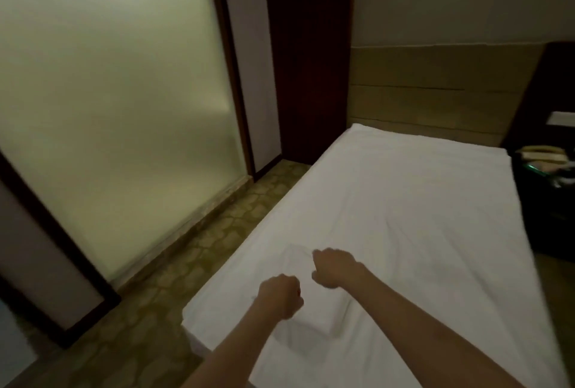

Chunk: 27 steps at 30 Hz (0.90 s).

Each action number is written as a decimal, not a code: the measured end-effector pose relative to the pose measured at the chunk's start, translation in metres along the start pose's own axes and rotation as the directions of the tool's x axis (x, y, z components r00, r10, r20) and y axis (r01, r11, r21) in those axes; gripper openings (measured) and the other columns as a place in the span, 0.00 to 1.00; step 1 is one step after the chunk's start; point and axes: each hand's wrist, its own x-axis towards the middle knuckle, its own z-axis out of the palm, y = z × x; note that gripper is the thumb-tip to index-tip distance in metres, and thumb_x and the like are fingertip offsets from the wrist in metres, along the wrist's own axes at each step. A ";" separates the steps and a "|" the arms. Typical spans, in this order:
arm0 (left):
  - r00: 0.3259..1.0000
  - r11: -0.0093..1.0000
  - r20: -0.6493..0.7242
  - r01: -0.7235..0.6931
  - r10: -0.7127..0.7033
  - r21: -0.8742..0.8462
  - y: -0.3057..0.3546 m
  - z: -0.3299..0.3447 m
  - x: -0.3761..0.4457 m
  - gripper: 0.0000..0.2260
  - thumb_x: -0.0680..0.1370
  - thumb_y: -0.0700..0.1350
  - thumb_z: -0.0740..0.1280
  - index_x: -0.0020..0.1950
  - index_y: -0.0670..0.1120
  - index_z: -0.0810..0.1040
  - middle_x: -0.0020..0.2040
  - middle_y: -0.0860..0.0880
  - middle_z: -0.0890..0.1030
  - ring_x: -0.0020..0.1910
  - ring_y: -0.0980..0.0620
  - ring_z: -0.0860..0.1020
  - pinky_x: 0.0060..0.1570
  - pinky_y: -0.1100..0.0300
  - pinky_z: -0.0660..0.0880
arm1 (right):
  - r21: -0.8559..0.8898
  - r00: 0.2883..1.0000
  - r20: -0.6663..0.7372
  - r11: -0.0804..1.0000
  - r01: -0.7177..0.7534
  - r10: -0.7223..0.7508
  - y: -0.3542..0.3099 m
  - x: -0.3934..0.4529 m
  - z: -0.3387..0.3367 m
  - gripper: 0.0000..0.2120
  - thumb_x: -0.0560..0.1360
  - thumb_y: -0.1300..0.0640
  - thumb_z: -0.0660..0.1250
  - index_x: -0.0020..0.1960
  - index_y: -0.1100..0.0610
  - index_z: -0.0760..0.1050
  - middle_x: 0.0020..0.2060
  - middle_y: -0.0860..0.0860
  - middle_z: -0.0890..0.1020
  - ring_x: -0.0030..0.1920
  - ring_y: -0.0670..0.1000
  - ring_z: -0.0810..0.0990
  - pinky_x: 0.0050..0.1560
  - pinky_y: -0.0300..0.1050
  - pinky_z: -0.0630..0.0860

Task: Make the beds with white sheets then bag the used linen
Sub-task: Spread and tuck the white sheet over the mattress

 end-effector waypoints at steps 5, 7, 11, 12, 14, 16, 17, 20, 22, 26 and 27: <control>0.981 0.993 0.158 -0.120 0.116 0.016 -0.032 0.029 0.024 0.15 0.79 0.49 0.61 0.62 0.43 0.76 0.61 0.44 0.79 0.59 0.44 0.78 0.59 0.56 0.74 | 0.174 0.981 -0.177 0.983 -0.053 0.084 -0.012 0.021 -0.024 0.16 0.81 0.54 0.56 0.65 0.61 0.67 0.58 0.57 0.76 0.56 0.57 0.77 0.48 0.46 0.70; 0.967 0.988 0.207 -0.153 0.146 0.018 -0.037 0.035 0.035 0.16 0.79 0.49 0.61 0.62 0.43 0.76 0.60 0.43 0.79 0.58 0.44 0.78 0.58 0.55 0.75 | 0.210 0.974 -0.188 0.974 -0.083 0.124 -0.010 0.031 -0.016 0.16 0.81 0.53 0.56 0.65 0.61 0.67 0.58 0.57 0.76 0.56 0.57 0.77 0.51 0.47 0.71; 0.964 0.981 0.190 -0.193 0.186 0.014 -0.042 0.020 0.077 0.14 0.79 0.49 0.62 0.62 0.46 0.78 0.59 0.46 0.80 0.57 0.46 0.79 0.58 0.56 0.75 | 0.218 0.970 -0.082 0.954 -0.205 0.228 0.001 0.065 0.016 0.15 0.80 0.55 0.56 0.64 0.61 0.68 0.59 0.58 0.76 0.58 0.58 0.76 0.53 0.47 0.71; 0.967 0.981 0.166 -0.195 0.192 0.000 -0.042 0.013 0.091 0.14 0.79 0.50 0.63 0.61 0.46 0.78 0.59 0.47 0.80 0.57 0.47 0.79 0.58 0.56 0.75 | 0.207 0.968 -0.047 0.951 -0.230 0.245 0.005 0.073 0.025 0.16 0.80 0.56 0.56 0.65 0.61 0.67 0.60 0.58 0.76 0.58 0.58 0.76 0.53 0.48 0.71; 0.971 0.979 0.127 -0.202 0.204 -0.031 -0.041 -0.003 0.115 0.13 0.79 0.50 0.63 0.60 0.47 0.78 0.58 0.48 0.80 0.56 0.48 0.79 0.57 0.57 0.75 | 0.172 0.963 0.030 0.947 -0.270 0.269 0.011 0.084 0.041 0.16 0.80 0.58 0.57 0.65 0.62 0.68 0.60 0.58 0.76 0.59 0.58 0.77 0.54 0.47 0.72; 0.969 0.975 0.111 -0.220 0.221 -0.026 -0.042 -0.023 0.133 0.13 0.79 0.50 0.64 0.60 0.47 0.78 0.58 0.48 0.81 0.55 0.50 0.79 0.55 0.58 0.75 | 0.143 0.953 0.107 0.944 -0.297 0.284 0.013 0.094 0.058 0.14 0.79 0.60 0.58 0.63 0.62 0.71 0.59 0.58 0.77 0.58 0.57 0.78 0.53 0.47 0.73; 0.969 0.974 0.096 -0.226 0.227 -0.018 -0.044 -0.033 0.143 0.12 0.79 0.50 0.64 0.60 0.48 0.78 0.58 0.49 0.80 0.55 0.50 0.79 0.55 0.58 0.74 | 0.131 0.946 0.148 0.942 -0.307 0.288 0.014 0.101 0.065 0.14 0.78 0.61 0.59 0.62 0.62 0.72 0.59 0.58 0.78 0.57 0.57 0.79 0.52 0.47 0.73; 0.974 0.974 0.040 -0.221 0.223 -0.052 -0.049 -0.052 0.180 0.11 0.79 0.51 0.64 0.58 0.49 0.78 0.56 0.49 0.81 0.54 0.50 0.79 0.56 0.56 0.76 | 0.119 0.932 0.217 0.940 -0.321 0.291 0.019 0.120 0.074 0.14 0.79 0.60 0.59 0.62 0.63 0.73 0.59 0.58 0.78 0.57 0.58 0.79 0.52 0.47 0.73; 0.972 0.973 0.067 -0.218 0.223 -0.082 -0.052 -0.053 0.196 0.10 0.78 0.51 0.65 0.56 0.48 0.79 0.55 0.49 0.81 0.52 0.50 0.79 0.56 0.55 0.77 | 0.134 0.928 0.235 0.936 -0.327 0.291 0.020 0.130 0.074 0.15 0.79 0.58 0.59 0.63 0.63 0.73 0.60 0.58 0.77 0.58 0.58 0.78 0.53 0.48 0.73; 0.947 0.965 0.188 -0.252 0.261 -0.069 -0.050 -0.029 0.226 0.11 0.79 0.50 0.64 0.57 0.47 0.79 0.56 0.48 0.81 0.54 0.50 0.79 0.57 0.55 0.76 | 0.236 0.923 0.192 0.897 -0.373 0.334 0.031 0.150 0.073 0.15 0.80 0.56 0.58 0.64 0.62 0.70 0.59 0.58 0.77 0.58 0.58 0.78 0.51 0.47 0.72; 0.933 0.961 0.228 -0.269 0.277 -0.066 -0.048 -0.019 0.233 0.11 0.79 0.50 0.64 0.58 0.47 0.79 0.57 0.48 0.81 0.55 0.49 0.79 0.57 0.55 0.76 | 0.263 0.914 0.193 0.878 -0.399 0.357 0.035 0.154 0.077 0.15 0.80 0.56 0.58 0.64 0.62 0.70 0.59 0.58 0.77 0.57 0.58 0.78 0.50 0.47 0.71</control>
